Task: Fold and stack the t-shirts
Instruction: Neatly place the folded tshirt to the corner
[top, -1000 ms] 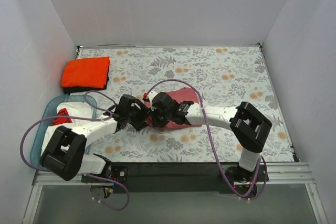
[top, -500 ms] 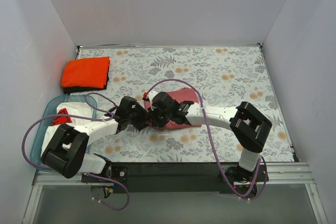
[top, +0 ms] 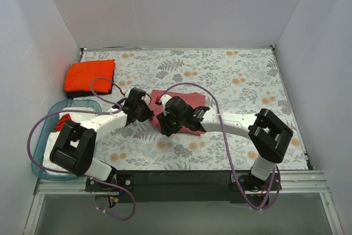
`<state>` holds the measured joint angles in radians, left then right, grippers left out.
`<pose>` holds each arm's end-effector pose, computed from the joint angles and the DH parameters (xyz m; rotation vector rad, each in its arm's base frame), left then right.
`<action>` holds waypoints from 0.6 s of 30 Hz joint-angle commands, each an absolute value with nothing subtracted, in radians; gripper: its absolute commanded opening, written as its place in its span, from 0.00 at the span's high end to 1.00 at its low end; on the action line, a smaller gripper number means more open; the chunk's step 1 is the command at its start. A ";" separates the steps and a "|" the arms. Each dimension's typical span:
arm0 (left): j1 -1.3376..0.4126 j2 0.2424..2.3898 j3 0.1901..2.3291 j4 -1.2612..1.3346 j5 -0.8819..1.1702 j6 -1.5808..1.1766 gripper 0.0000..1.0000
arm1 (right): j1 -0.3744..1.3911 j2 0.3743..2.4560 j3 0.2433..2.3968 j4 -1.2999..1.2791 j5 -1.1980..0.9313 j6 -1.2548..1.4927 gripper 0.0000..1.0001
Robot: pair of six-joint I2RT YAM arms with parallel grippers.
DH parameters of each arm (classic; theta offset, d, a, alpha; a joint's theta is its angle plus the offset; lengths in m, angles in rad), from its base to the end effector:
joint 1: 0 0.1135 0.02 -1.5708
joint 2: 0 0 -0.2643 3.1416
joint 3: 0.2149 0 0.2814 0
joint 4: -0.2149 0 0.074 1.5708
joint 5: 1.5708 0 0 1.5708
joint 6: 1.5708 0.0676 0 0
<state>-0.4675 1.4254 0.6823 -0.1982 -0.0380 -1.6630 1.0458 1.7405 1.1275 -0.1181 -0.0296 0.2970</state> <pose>0.2762 -0.1366 0.1188 -1.5376 2.2287 -0.7463 0.2135 0.3726 0.1704 -0.8965 2.2380 0.6974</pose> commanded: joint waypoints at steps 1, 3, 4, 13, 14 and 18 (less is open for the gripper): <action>-0.405 1.479 0.802 -0.259 -0.236 -1.414 1.00 | 0.997 1.600 1.063 -0.144 0.035 0.314 0.47; -0.381 1.525 0.904 -0.282 -0.293 -1.343 1.00 | 0.945 1.522 1.033 -0.172 0.043 0.311 0.37; -0.359 1.575 0.948 -0.308 -0.310 -1.303 1.00 | 0.930 1.496 1.017 -0.184 0.049 0.307 0.30; -0.278 1.790 1.305 -0.385 -0.514 -1.022 1.00 | 0.729 1.175 0.813 -0.362 0.164 0.233 0.02; -0.269 1.801 1.328 -0.390 -0.523 -1.011 1.00 | 0.710 1.155 0.802 -0.380 0.170 0.226 0.02; -0.221 1.856 1.445 -0.396 -0.546 -0.948 1.00 | 0.652 1.083 0.778 -0.436 0.199 0.199 0.01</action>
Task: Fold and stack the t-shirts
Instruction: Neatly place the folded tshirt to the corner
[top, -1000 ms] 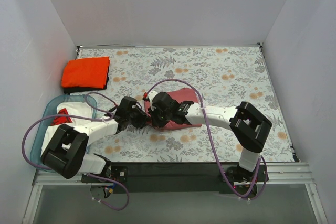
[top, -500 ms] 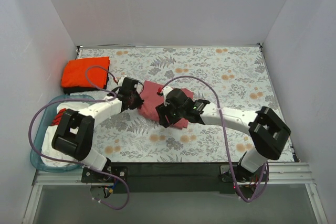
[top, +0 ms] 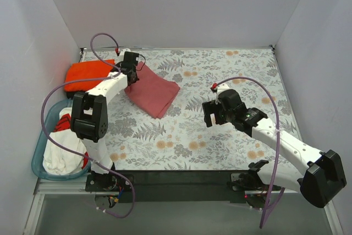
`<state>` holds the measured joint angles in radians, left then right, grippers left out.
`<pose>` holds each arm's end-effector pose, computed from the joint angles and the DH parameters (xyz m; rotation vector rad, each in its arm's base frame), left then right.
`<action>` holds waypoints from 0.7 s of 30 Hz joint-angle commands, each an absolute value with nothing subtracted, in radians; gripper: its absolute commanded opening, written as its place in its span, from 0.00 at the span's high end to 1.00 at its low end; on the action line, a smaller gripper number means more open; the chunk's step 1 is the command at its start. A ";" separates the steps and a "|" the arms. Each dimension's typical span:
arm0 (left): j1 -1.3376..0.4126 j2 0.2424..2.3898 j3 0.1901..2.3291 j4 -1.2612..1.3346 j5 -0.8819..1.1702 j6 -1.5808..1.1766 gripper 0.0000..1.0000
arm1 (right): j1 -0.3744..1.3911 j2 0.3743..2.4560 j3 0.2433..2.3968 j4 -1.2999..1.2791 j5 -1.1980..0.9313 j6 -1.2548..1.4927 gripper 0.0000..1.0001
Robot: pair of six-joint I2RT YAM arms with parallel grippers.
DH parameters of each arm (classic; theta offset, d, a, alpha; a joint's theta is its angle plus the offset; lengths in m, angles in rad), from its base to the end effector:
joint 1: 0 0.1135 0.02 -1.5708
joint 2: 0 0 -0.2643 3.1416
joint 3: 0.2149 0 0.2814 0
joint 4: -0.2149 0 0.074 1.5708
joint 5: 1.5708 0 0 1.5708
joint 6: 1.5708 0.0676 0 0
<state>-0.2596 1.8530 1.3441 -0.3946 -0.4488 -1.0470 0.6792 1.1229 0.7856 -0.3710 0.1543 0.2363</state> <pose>0.4390 -0.0862 0.1798 -1.0735 2.0996 -0.0692 0.2335 0.1752 0.2258 -0.4228 2.2482 0.3064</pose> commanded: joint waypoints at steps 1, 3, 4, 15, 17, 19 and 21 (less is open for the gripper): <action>-0.216 1.865 1.468 -0.400 -0.558 -0.937 1.00 | 0.637 1.077 0.776 -0.440 0.201 0.195 0.02; -0.203 1.891 1.534 -0.400 -0.581 -0.885 1.00 | 0.627 1.074 0.784 -0.452 0.201 0.192 0.02; -0.196 1.901 1.554 -0.402 -0.595 -0.864 1.00 | 0.623 1.077 0.787 -0.454 0.202 0.190 0.02; -0.042 1.937 1.785 -0.371 -0.623 -0.778 1.00 | 0.607 1.152 0.890 -0.518 0.176 0.172 0.02; -0.020 1.957 1.824 -0.373 -0.614 -0.770 1.00 | 0.604 1.182 0.922 -0.535 0.178 0.169 0.02; -0.003 1.979 1.865 -0.380 -0.591 -0.764 1.00 | 0.603 1.203 0.943 -0.541 0.173 0.169 0.03; 0.049 1.988 1.899 -0.403 -0.577 -0.758 1.00 | 0.601 1.226 0.971 -0.549 0.160 0.161 0.03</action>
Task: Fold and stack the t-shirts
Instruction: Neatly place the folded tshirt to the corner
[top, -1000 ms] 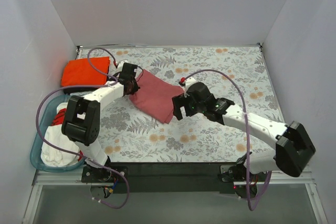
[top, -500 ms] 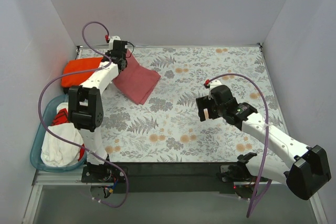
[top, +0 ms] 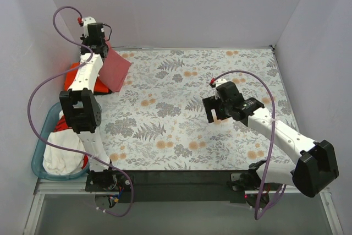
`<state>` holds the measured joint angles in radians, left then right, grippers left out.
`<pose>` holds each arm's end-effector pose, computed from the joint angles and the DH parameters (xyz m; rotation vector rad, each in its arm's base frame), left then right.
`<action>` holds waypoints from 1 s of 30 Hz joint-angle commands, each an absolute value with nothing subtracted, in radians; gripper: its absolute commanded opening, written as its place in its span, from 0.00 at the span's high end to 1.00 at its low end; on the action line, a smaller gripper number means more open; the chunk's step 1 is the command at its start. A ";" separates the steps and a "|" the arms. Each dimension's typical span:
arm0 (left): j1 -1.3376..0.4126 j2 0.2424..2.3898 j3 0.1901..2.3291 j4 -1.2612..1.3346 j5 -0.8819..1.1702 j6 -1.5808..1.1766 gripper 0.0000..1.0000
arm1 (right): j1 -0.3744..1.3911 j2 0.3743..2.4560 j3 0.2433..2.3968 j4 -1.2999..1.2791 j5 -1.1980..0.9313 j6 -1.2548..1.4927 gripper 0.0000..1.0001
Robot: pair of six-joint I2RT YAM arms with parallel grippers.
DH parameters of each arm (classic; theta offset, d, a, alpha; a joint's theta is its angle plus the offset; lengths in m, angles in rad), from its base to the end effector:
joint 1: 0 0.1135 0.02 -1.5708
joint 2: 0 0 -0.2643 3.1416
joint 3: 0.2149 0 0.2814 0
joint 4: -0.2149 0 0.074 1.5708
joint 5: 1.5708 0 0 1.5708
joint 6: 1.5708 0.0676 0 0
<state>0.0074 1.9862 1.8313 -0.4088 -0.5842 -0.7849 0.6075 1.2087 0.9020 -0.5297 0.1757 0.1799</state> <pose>0.5175 0.0411 0.3025 -1.0818 1.7243 0.1395 0.2537 0.1620 0.2305 -0.4288 2.3575 0.1586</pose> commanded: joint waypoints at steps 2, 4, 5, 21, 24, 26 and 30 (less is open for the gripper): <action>0.063 1.987 1.939 -0.452 -0.578 -0.753 1.00 | 0.601 1.241 0.988 -0.560 0.156 0.158 0.03; 0.084 1.970 1.942 -0.459 -0.562 -0.744 1.00 | 0.601 1.252 1.011 -0.568 0.153 0.147 0.03; 0.092 1.967 1.941 -0.462 -0.560 -0.744 1.00 | 0.601 1.264 1.018 -0.578 0.156 0.146 0.03; 0.262 2.042 1.901 -0.405 -0.592 -0.724 1.00 | 0.600 1.391 1.147 -0.653 0.147 0.137 0.05; 0.281 2.068 1.882 -0.393 -0.600 -0.726 1.00 | 0.598 1.408 1.163 -0.664 0.143 0.141 0.05; 0.296 2.095 1.862 -0.380 -0.617 -0.727 1.00 | 0.600 1.416 1.172 -0.672 0.137 0.143 0.05; 0.304 2.141 1.838 -0.354 -0.675 -0.719 0.95 | 0.600 1.427 1.178 -0.684 0.133 0.147 0.05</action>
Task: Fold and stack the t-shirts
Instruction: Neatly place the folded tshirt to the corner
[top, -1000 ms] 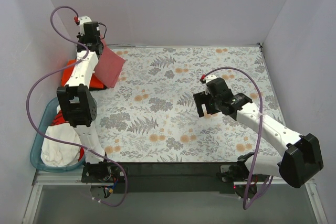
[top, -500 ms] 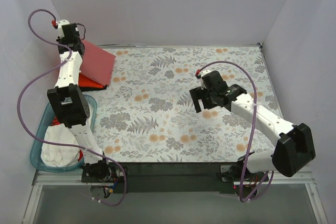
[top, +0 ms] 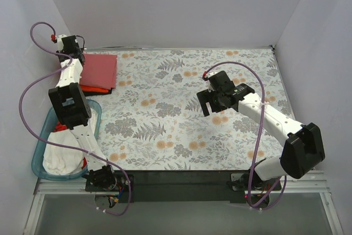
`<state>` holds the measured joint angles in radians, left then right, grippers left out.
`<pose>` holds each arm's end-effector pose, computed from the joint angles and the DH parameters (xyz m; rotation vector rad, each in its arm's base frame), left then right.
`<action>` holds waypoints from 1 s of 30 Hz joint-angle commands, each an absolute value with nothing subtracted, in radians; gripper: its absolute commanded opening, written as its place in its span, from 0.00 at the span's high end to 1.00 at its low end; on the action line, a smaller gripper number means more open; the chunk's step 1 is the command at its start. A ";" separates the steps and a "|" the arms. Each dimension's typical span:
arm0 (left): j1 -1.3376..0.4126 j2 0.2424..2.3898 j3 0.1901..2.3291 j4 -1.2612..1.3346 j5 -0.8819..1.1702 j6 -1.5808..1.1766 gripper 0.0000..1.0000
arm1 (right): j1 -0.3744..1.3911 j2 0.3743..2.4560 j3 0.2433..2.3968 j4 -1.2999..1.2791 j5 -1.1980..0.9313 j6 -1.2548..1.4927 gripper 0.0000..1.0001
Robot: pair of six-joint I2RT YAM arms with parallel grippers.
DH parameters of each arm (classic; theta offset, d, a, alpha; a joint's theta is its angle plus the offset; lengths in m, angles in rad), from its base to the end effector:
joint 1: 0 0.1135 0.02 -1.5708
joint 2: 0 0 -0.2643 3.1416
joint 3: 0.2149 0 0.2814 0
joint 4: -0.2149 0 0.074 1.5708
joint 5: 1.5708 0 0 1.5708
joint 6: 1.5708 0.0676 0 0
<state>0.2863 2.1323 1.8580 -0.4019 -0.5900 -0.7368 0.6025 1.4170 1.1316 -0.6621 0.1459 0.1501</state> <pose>0.5104 0.1895 0.2390 -1.3083 1.6986 0.4011 0.2877 0.1860 0.2405 -0.5048 2.4569 0.1264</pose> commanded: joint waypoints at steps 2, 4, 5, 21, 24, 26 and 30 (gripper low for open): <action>0.307 2.164 1.829 -0.354 -0.736 -0.724 0.88 | 0.600 1.431 1.178 -0.687 0.130 0.149 0.05; 0.310 2.178 1.824 -0.356 -0.828 -0.742 0.77 | 0.600 1.433 1.180 -0.689 0.127 0.150 0.05; 0.313 2.184 1.825 -0.357 -0.850 -0.747 0.71 | 0.600 1.433 1.180 -0.690 0.124 0.150 0.05; 0.184 1.879 1.796 -0.511 -0.654 -0.983 0.28 | 0.591 1.329 1.170 -0.695 0.256 0.172 0.04; 0.150 1.766 1.757 -0.593 -0.467 -1.072 0.27 | 0.569 1.284 1.154 -0.695 0.287 0.176 0.02; 0.109 1.677 1.694 -0.617 -0.338 -1.124 0.26 | 0.555 1.250 1.144 -0.698 0.308 0.183 0.01; -0.030 1.511 1.539 -0.632 -0.217 -1.176 0.25 | 0.519 1.177 1.112 -0.706 0.366 0.224 0.02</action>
